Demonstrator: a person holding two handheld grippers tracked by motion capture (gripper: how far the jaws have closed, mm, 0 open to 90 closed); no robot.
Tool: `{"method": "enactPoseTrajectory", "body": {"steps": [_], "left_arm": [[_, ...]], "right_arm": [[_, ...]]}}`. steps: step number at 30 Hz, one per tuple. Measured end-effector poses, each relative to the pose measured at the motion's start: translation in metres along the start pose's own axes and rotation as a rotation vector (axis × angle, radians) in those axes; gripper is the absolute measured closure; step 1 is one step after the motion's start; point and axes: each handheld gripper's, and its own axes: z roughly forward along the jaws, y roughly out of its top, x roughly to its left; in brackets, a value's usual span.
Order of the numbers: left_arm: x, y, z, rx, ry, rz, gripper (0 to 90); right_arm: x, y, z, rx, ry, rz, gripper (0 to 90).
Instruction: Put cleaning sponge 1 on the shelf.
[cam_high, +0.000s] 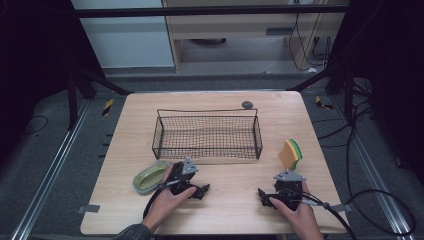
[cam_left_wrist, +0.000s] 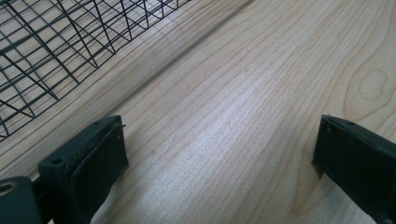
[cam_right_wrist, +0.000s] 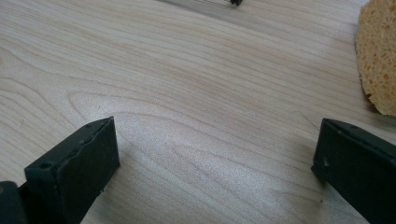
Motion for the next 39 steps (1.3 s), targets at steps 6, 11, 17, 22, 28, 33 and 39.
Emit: {"method": "enactPoseTrajectory", "body": {"steps": [6,11,17,22,28,33,39], "left_arm": [[-0.004,0.003,-0.009,0.011,-0.036,0.041,3.7],[-0.004,0.015,-0.036,0.025,0.006,0.129,4.7],[0.016,0.027,-0.078,0.098,0.059,0.188,4.8],[0.042,0.029,-0.103,0.161,0.094,0.161,4.9],[0.064,0.022,-0.118,0.206,0.107,0.156,4.8],[0.076,0.020,-0.126,0.228,0.100,0.143,5.4],[0.087,0.024,-0.132,0.331,0.087,0.101,11.9]], "right_arm": [[0.000,0.000,0.000,0.001,0.005,-0.003,0.4],[-0.001,0.000,0.000,0.001,0.007,-0.005,0.4],[-0.001,0.000,0.000,0.001,0.008,-0.007,0.4],[-0.001,0.000,-0.001,0.001,0.010,-0.009,0.4],[-0.001,0.000,-0.001,0.001,0.010,-0.010,0.4],[-0.001,0.000,0.000,0.001,0.010,-0.012,0.4],[-0.001,0.000,-0.001,0.002,0.012,-0.011,0.4]]}}
